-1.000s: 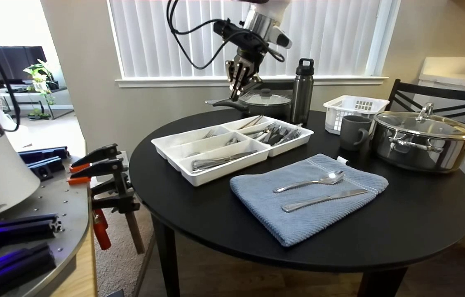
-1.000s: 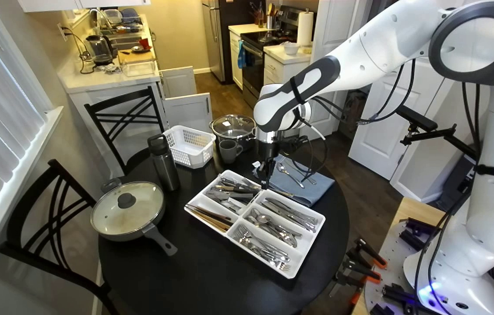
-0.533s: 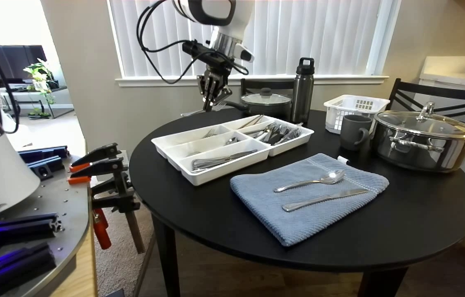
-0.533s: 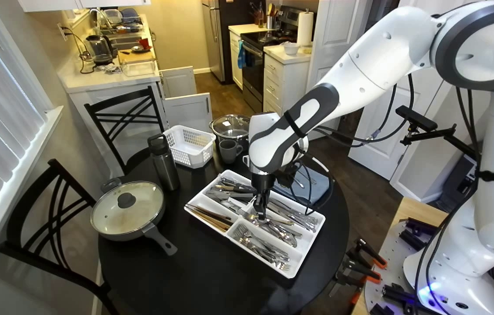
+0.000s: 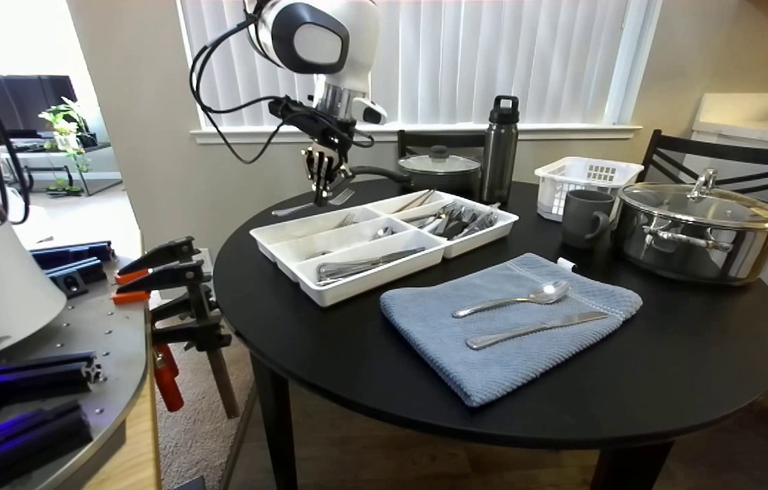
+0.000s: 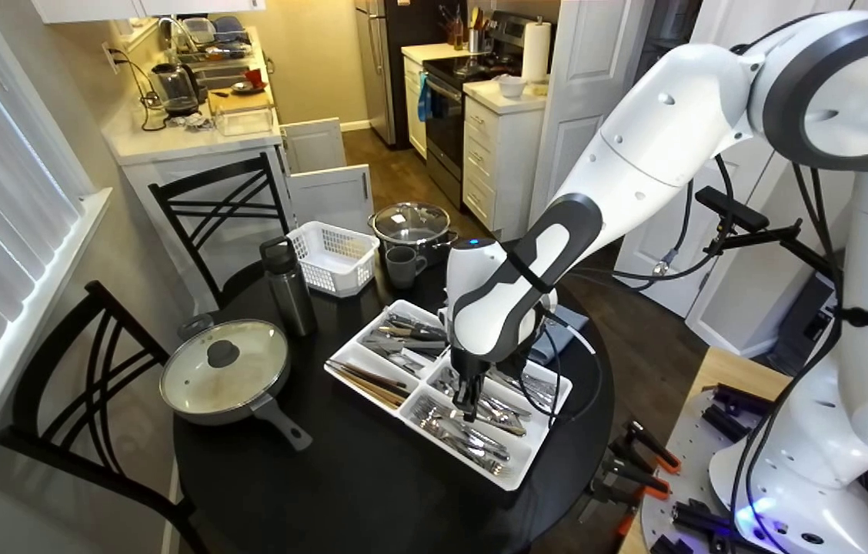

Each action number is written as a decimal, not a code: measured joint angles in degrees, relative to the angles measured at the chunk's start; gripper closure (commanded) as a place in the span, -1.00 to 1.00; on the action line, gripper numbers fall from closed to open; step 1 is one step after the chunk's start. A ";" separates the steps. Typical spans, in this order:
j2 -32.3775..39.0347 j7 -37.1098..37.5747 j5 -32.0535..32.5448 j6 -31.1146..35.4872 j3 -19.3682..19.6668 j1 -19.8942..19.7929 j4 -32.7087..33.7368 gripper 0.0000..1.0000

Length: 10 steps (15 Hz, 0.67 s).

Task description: Put the cutlery in the tray

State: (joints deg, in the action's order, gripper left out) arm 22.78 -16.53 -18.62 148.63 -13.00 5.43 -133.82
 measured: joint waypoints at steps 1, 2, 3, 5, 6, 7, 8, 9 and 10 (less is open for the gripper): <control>0.35 0.74 0.01 1.25 0.00 0.17 -0.61 0.97; 0.76 1.40 0.04 2.56 -0.02 0.27 -1.14 0.97; 1.22 1.90 0.04 3.60 -0.05 0.29 -1.52 0.97; 2.25 2.78 0.04 5.34 -0.19 0.28 -1.95 0.97; 2.83 3.21 0.03 6.13 -0.33 0.23 -1.96 0.97; 3.39 3.56 0.03 6.99 -0.53 0.14 -1.96 0.97; 3.93 3.86 0.01 7.89 -0.74 0.02 -1.95 0.97; 4.40 4.22 -0.07 8.85 -0.98 -0.17 -1.96 0.97; 4.80 4.67 -0.32 10.03 -1.36 -0.50 -1.96 0.38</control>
State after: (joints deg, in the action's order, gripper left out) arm 27.58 -11.86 -18.95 158.65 -14.37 4.93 -135.78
